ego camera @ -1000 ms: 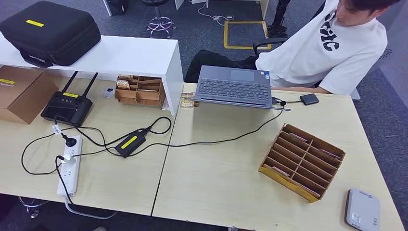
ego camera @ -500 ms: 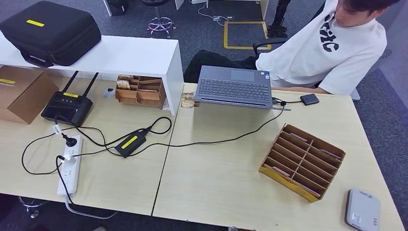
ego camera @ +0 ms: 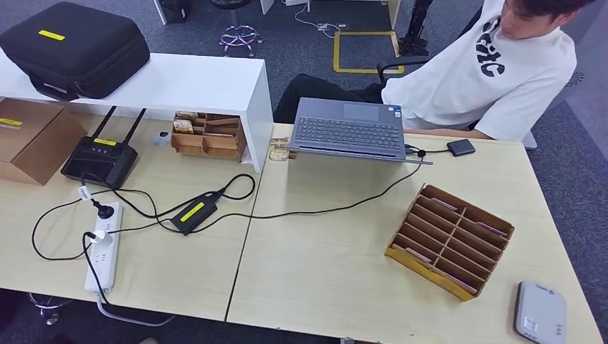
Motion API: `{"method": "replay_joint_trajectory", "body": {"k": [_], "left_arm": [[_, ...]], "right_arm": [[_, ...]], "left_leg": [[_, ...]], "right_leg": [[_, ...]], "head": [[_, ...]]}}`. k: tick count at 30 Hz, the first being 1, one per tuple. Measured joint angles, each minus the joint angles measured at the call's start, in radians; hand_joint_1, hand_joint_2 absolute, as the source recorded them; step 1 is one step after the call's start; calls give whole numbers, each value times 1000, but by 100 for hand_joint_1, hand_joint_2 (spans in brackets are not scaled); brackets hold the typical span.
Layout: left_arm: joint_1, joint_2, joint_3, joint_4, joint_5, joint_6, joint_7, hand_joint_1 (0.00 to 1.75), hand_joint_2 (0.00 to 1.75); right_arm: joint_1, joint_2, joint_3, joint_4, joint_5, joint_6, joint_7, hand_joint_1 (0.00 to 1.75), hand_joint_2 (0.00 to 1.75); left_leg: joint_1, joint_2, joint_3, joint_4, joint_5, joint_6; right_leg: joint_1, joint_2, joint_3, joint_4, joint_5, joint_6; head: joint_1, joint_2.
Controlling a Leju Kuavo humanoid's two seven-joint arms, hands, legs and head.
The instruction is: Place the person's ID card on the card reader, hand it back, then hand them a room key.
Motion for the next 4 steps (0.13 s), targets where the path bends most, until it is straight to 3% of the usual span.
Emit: {"method": "replay_joint_trajectory", "body": {"k": [2,4], "left_arm": [[0,-1,0,0,4,7,3,0,175],[0,-1,0,0,4,8,4,0,175]], "right_arm": [[-6,0,-12,-1,-16,-168,4,0,175],[-13,-2,-20,-1,-17,-248,7,0,175]], "left_leg": [[0,0,0,0,0,0],[0,1,0,0,0,0]], "right_leg": [[0,0,0,0,0,0],[0,1,0,0,0,0]], "head": [[1,0],[1,0]]}}
